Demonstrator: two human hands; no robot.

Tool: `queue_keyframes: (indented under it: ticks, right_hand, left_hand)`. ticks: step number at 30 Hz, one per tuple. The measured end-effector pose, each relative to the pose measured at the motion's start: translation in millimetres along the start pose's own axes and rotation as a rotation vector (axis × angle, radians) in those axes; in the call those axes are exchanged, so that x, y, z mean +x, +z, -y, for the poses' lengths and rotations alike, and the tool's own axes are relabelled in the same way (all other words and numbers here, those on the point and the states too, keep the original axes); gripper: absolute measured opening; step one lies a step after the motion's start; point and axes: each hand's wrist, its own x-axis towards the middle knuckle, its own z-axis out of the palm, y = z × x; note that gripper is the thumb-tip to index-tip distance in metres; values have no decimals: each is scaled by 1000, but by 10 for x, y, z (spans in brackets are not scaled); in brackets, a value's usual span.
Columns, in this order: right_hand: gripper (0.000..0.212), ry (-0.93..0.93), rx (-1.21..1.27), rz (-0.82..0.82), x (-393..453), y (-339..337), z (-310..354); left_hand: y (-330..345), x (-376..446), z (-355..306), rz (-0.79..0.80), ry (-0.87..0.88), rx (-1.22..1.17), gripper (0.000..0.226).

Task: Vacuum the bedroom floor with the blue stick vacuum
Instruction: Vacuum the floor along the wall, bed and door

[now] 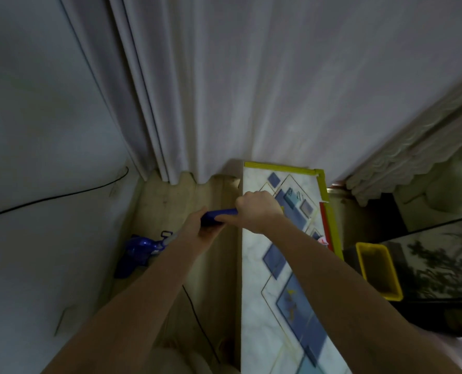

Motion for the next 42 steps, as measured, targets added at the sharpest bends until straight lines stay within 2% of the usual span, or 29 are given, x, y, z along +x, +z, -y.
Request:
queue_keyframes:
  ticks: [6,14,17,22,25,29,33,35,38,42]
  right_hand:
    - [74,-99,-66,-17,228,-54,-134]
    - [70,-138,-51,-42,908,-436,78]
    - [73,-110,-50,-11,1105,-532,147]
    - [84,-67,-70,43,1313,-707,300]
    - [80,-59,-54,44,1386,-794,330]
    - [76,-78,-85,62,1326,-803,313]
    - [74,-54,-70,56,1158,-726,134]
    - [74,-38,-64,47,1063,-667,-21]
    - [79,-10,-77,50,907,-624,-304]
    - [72,33,-88,70,622,-606,-740]
  left_hand:
    - [97,78,-1,24,45,-100,6]
    - [60,306,-620,123,158,-152,14]
    - [45,342,-845,164,136,-132,12]
    - [38,396,-1184,137,76,-113,14]
    - [82,422,-1321,121,39,-115,11]
    - [83,359,-1292,137,-17,-137,19]
    - [205,338,-1127,131,-47,-129,13]
    - [322,333,-997,120,-53,-95,6]
    - [527,328,-736,128,-88,-81,8]
    - [871,320,-336,138,-133,-47,10]
